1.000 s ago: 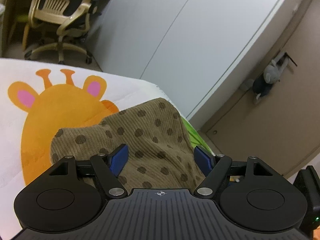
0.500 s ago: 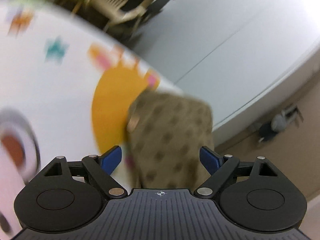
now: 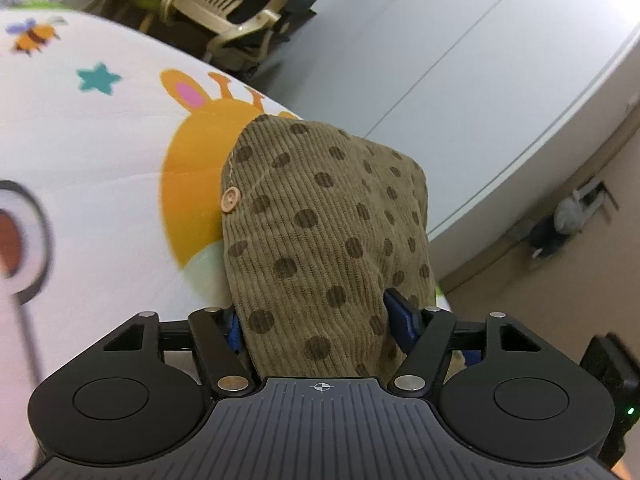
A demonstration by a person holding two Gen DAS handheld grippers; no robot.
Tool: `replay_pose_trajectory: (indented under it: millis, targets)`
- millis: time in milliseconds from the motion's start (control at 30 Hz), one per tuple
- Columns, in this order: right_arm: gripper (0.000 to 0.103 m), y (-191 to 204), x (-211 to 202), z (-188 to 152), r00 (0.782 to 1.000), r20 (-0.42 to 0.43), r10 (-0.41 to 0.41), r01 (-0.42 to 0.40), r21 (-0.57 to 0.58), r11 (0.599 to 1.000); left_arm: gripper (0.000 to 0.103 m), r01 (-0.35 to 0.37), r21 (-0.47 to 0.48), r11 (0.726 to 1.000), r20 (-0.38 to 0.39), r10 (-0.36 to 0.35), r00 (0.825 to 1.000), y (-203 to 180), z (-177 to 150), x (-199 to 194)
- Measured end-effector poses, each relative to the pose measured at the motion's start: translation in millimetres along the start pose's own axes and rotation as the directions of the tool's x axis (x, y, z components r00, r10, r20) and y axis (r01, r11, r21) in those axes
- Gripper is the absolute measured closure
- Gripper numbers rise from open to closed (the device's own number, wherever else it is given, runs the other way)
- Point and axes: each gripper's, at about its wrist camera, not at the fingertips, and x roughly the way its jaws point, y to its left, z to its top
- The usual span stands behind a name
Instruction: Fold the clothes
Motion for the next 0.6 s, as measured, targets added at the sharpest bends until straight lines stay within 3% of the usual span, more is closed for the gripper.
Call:
replay_pose_trajectory:
  millis: [333, 467, 600]
  targets:
    - [0.0, 87.2, -28.8, -42.3, 0.992, -0.03, 0.123, -0.125, -0.092, 0.988, 0.033, -0.049, 0.029, 0.998, 0.015, 0.049, 0.999, 12.8, -47.7, -84.0]
    - [0.0, 103.0, -40.0, -47.4, 0.992, -0.047, 0.118, -0.124, -0.14, 0.982, 0.031, -0.058, 0.038, 0.998, 0.019, 0.058, 0.998, 19.1, -57.4, -100.1]
    - [0.0, 98.8, -59.5, -36.9, 0.996, 0.013, 0.085, -0.083, -0.115, 0.99, 0.026, -0.058, 0.031, 0.998, 0.017, 0.058, 0.998, 23.9, -61.1, -111.3]
